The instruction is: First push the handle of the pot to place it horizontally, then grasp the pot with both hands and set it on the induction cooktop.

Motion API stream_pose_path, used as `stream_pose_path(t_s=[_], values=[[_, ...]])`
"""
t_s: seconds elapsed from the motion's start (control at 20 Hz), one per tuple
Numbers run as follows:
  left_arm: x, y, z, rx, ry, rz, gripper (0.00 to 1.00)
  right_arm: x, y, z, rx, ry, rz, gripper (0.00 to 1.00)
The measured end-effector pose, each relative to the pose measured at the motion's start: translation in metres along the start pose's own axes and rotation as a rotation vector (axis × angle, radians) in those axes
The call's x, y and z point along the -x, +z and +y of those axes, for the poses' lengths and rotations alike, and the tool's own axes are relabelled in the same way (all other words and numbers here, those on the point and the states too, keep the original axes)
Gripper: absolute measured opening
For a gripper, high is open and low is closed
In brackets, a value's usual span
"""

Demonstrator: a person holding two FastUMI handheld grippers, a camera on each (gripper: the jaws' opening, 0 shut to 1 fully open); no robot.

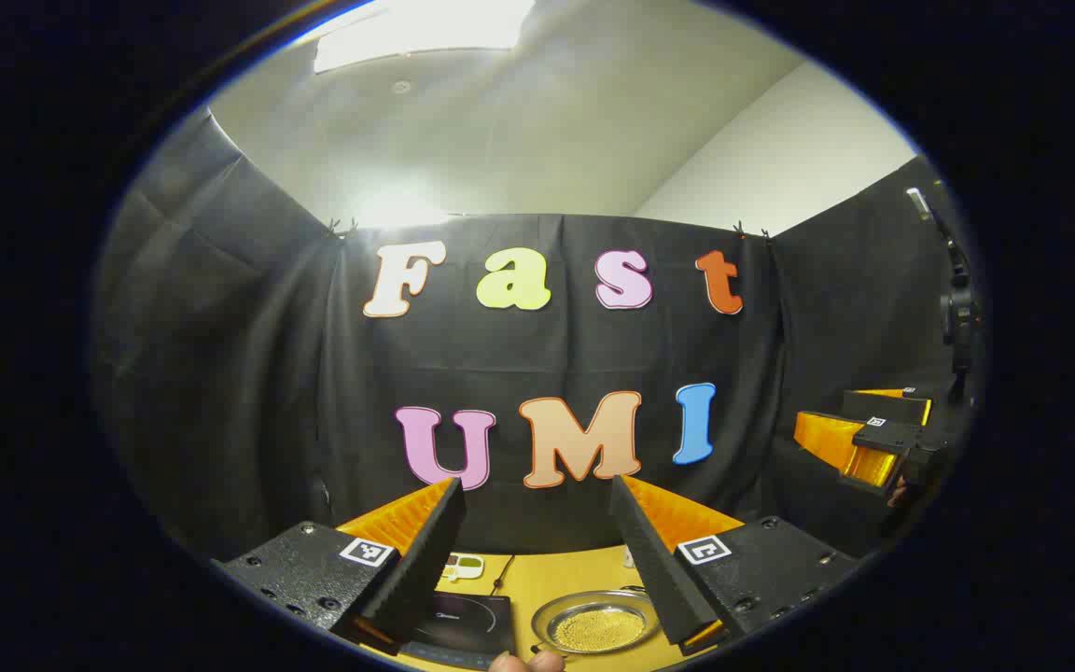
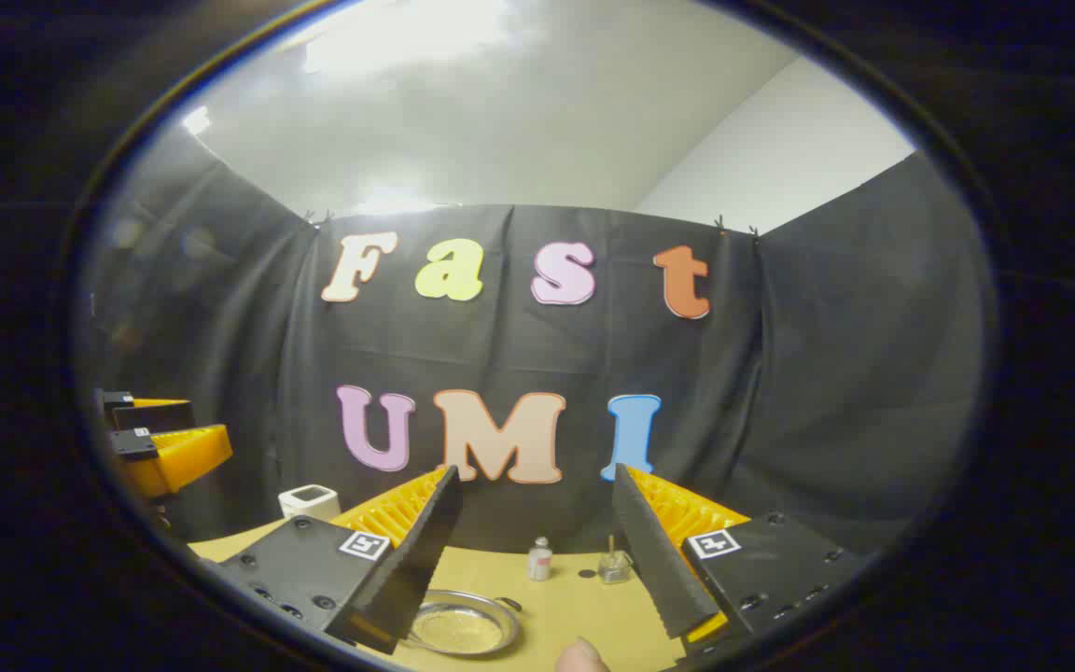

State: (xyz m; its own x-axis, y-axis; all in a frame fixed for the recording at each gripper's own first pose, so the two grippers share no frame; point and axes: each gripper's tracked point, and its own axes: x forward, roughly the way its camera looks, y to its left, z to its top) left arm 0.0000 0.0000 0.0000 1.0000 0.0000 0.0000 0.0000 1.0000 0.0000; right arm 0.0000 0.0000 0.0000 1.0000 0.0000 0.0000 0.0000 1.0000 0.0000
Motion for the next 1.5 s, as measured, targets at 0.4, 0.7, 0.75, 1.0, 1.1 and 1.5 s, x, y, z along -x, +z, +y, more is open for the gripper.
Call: stream_pose_path(t_s=[0.4,0.7,0.75,1.0,1.1,1.5], values=[[0.010,-0.009,-0.007,0.001,0.040,0.047,0.95,0.007,-0.013,-0.010,0.013,0.028,0.031,0.99],[0.017,-0.010,-0.006,-0.001,0.066,0.068,0.92,0.009,-0.017,-0.010,0.000,0.053,0.042,0.99],[0.018,-0.012,-0.005,-0.005,0.073,0.070,0.95,0.009,-0.018,-0.011,-0.001,0.057,0.046,0.99],[0.026,-0.020,0.000,0.006,0.092,0.093,0.95,0.009,-0.025,-0.003,0.010,0.074,0.061,0.98],[0.026,-0.024,0.005,0.006,0.096,0.103,0.92,0.009,-0.029,0.003,0.003,0.085,0.073,0.99],[0.022,-0.036,0.035,0.008,0.091,0.119,0.93,0.001,-0.044,0.036,0.022,0.093,0.098,0.63]])
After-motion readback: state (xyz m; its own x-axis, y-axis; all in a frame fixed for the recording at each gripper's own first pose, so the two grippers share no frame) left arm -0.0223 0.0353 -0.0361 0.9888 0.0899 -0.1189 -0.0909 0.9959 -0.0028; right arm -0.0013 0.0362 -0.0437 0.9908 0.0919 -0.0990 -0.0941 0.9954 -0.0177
